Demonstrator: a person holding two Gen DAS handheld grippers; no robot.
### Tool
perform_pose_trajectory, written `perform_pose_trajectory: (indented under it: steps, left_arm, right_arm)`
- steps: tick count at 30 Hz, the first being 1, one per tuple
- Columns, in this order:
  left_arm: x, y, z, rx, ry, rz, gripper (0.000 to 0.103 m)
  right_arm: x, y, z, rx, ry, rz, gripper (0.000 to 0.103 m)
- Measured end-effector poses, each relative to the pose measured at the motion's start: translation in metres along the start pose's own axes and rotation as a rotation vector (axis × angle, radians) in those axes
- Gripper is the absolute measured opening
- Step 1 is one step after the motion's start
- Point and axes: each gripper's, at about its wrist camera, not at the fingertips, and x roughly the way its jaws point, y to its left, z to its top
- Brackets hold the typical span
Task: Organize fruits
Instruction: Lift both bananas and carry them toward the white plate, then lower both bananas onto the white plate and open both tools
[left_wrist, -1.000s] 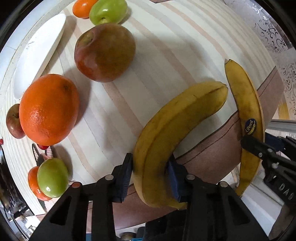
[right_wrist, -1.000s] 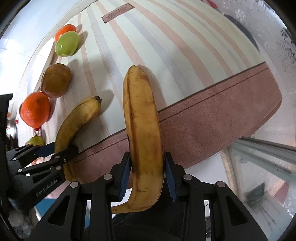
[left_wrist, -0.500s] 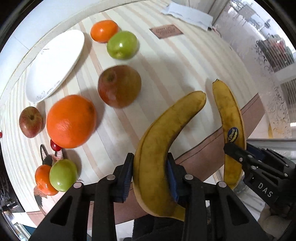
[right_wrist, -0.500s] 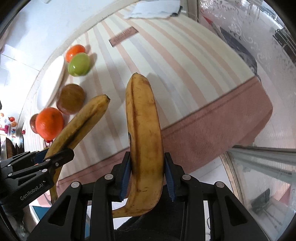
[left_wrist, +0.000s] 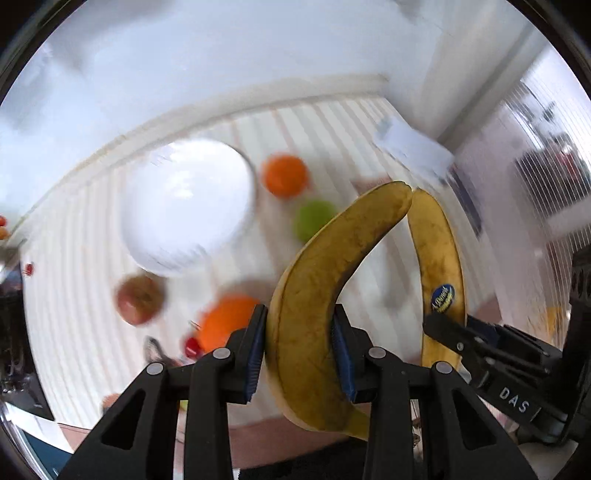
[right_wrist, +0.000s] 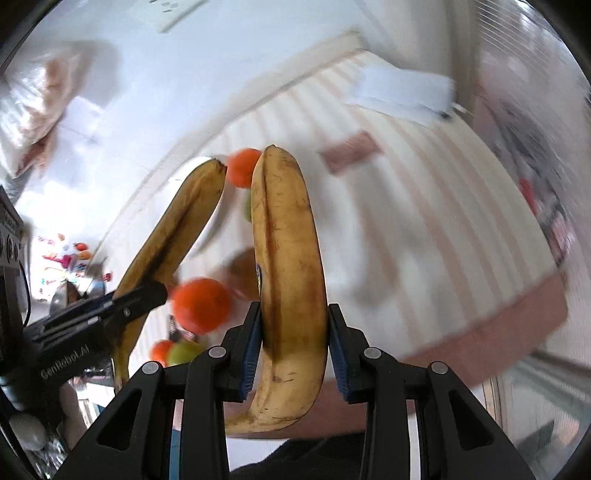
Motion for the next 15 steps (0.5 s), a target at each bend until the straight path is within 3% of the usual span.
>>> perform_pose_trajectory:
  steps: [7, 15]
  left_arm:
    - [0.01, 0.079, 0.048, -0.092, -0.035, 0.079, 0.031]
    - [0.051, 0.166, 0.084, -0.16, 0.007, 0.099, 0.031]
  right_arm:
    - [0.041, 0.07, 0.052, -0.043, 0.009, 0.035, 0.036]
    - [0.125, 0.128, 0.1, -0.021, 0.042, -0.022, 0.036]
